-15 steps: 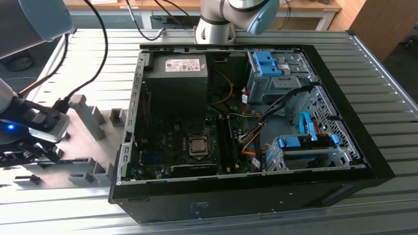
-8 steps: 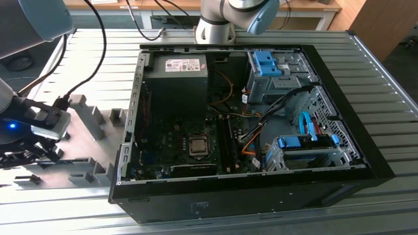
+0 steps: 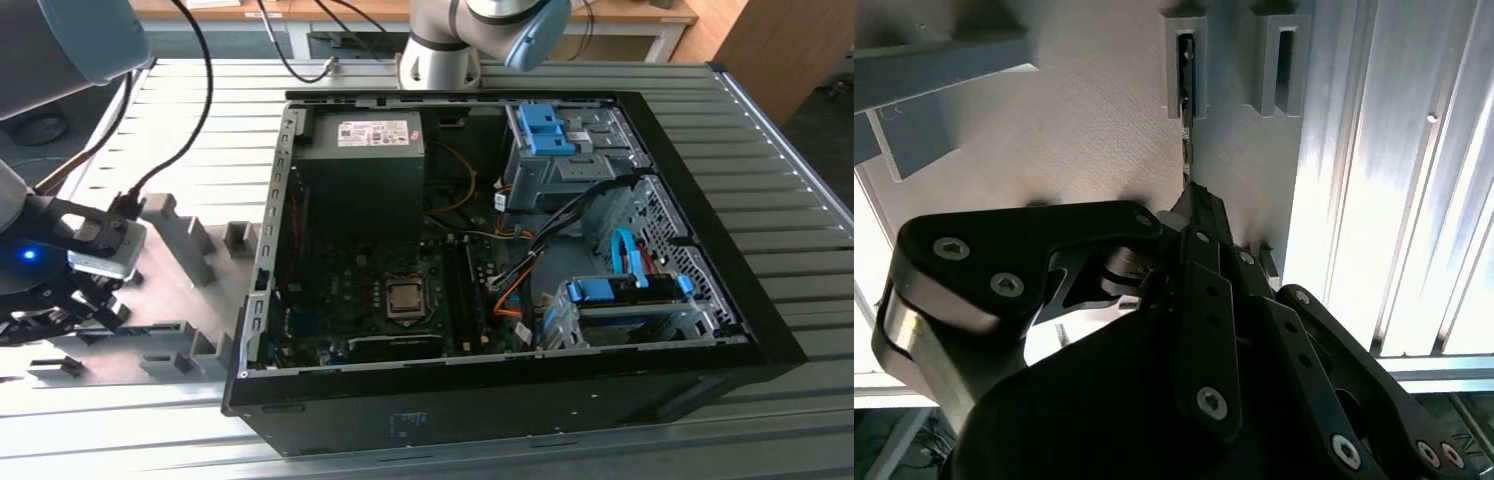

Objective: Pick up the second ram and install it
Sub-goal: 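Pick up the second ram and move it above second insertion slot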

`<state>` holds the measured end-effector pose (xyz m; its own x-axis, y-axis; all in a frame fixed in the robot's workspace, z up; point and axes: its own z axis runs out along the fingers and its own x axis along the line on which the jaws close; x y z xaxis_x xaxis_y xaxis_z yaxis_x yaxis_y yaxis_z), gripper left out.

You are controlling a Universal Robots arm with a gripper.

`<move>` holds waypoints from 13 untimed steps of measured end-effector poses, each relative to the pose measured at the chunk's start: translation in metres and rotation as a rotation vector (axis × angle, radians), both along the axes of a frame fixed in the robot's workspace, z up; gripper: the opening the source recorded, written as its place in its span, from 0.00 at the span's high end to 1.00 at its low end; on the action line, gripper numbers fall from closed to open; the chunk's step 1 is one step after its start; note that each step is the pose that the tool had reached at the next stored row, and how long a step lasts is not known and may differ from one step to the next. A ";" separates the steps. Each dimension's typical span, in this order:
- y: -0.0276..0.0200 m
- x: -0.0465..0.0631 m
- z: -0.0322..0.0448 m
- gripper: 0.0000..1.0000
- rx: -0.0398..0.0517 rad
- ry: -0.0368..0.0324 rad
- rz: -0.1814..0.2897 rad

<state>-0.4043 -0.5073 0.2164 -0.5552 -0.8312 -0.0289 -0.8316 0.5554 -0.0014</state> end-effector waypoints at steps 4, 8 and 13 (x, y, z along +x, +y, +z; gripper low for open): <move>0.0000 0.000 -0.0001 0.89 0.0000 0.0000 0.035; 0.0000 0.000 -0.0001 0.89 0.0000 0.0000 0.068; 0.0000 0.000 0.0000 0.89 0.0000 0.0000 0.109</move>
